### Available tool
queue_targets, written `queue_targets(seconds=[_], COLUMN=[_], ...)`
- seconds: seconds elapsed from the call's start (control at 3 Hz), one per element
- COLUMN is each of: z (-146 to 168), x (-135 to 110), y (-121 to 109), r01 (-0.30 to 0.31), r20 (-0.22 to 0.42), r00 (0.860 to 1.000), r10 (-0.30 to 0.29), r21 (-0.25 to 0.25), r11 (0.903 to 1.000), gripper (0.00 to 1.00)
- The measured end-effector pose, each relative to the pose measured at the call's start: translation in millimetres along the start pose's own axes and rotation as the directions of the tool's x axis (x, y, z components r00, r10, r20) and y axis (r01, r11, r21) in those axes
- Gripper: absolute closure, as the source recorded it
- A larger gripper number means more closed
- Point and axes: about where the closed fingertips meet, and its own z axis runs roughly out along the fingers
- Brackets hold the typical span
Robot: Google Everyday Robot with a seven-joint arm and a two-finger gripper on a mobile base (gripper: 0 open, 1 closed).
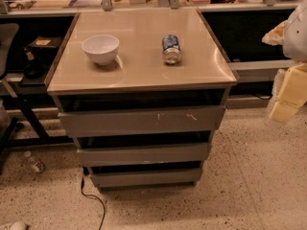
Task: Open bottom drawer
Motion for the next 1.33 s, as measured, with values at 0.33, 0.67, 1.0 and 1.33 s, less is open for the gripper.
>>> queue_targets(seconds=[0.33, 0.67, 1.0, 1.33], z=[0, 10, 51, 125], x=[0, 0, -2, -5], y=[0, 5, 27, 58], r01=[0.0, -0.033, -0.102, -0.147], r20=[0.0, -0.017, -0.013, -0.021], r00=[1.0, 0.999, 0.995, 0.989], r10=[0.0, 0.033, 0.102, 0.146], r21=[0.0, 0.008, -0.016, -0.092], r11=[1.0, 0.9994, 0.9947, 0.9848], gripper=[0.0, 0.0, 0.0, 0.0])
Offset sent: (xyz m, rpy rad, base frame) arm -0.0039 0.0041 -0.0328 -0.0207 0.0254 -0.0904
